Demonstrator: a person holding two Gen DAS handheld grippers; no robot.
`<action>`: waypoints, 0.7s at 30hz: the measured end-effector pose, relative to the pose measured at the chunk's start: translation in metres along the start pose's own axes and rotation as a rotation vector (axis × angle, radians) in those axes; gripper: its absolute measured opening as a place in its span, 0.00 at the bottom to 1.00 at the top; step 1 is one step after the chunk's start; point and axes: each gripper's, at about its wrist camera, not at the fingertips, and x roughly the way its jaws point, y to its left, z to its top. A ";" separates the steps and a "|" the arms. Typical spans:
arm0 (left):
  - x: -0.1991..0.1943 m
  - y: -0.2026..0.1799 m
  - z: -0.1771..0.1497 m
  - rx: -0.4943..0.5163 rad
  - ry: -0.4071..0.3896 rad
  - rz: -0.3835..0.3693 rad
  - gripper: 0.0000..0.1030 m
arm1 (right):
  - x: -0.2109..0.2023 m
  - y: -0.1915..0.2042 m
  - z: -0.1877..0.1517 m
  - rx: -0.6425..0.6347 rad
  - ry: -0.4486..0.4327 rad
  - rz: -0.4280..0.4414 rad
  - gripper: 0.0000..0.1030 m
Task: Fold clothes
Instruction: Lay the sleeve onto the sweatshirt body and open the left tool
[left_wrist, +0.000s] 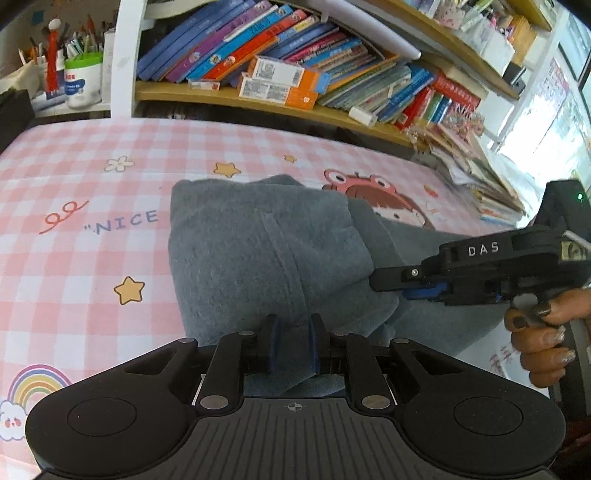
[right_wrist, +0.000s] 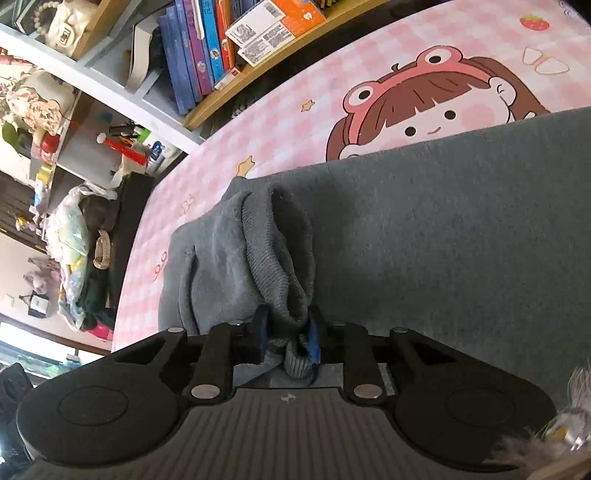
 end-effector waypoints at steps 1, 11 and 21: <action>-0.004 -0.001 0.001 0.004 -0.017 0.001 0.16 | -0.002 0.000 -0.001 0.000 -0.005 -0.005 0.32; -0.023 0.005 0.007 0.005 -0.095 0.018 0.16 | -0.034 0.024 -0.002 -0.138 -0.163 -0.006 0.19; -0.004 0.013 0.001 0.003 0.000 -0.003 0.18 | -0.011 0.019 -0.012 -0.117 -0.048 -0.134 0.21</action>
